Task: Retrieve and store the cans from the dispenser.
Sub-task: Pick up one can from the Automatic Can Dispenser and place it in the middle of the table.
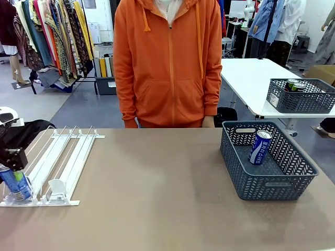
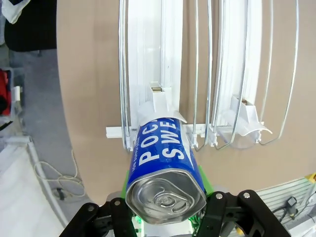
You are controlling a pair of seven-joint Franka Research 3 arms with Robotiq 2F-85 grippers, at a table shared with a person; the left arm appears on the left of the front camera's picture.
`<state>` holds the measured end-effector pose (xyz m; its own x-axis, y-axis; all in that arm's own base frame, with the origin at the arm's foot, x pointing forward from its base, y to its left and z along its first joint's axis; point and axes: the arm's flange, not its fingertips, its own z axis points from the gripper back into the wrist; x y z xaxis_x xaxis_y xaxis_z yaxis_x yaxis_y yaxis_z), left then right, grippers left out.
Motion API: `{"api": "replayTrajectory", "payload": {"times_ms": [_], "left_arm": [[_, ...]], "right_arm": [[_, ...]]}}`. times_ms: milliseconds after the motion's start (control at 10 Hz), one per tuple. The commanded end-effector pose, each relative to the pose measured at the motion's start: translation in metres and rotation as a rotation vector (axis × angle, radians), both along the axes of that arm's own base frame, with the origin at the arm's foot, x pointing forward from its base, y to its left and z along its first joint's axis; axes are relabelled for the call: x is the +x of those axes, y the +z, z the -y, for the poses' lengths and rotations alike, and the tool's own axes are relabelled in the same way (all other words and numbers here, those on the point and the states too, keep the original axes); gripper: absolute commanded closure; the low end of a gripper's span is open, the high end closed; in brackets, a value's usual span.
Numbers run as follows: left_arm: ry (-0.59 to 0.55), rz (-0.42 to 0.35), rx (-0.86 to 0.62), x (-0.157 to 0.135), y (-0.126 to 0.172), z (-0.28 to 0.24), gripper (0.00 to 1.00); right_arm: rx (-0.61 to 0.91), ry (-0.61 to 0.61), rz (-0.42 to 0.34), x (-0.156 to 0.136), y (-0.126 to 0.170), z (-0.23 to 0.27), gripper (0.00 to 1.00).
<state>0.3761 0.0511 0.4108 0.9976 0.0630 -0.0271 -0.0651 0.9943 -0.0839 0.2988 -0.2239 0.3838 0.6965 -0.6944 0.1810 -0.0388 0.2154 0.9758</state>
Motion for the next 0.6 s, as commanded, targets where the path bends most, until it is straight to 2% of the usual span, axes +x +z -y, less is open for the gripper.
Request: {"api": "replayTrajectory", "payload": {"times_ms": [0,200,300,500], "left_arm": [[-0.006,0.021,0.010,0.002,0.010,0.000,1.00],[0.004,0.079,-0.003,-0.005,0.028,0.001,1.00],[0.023,0.119,0.017,-0.017,0.052,0.002,1.00],[0.045,0.106,0.043,-0.042,0.110,0.001,1.00]], "right_arm": [[0.002,0.004,0.003,0.000,0.003,0.001,0.00],[0.002,0.004,0.003,0.000,0.003,0.001,0.00],[0.002,0.004,0.003,0.000,0.003,0.001,0.00],[0.002,0.004,0.003,0.000,0.003,0.001,0.00]]}}
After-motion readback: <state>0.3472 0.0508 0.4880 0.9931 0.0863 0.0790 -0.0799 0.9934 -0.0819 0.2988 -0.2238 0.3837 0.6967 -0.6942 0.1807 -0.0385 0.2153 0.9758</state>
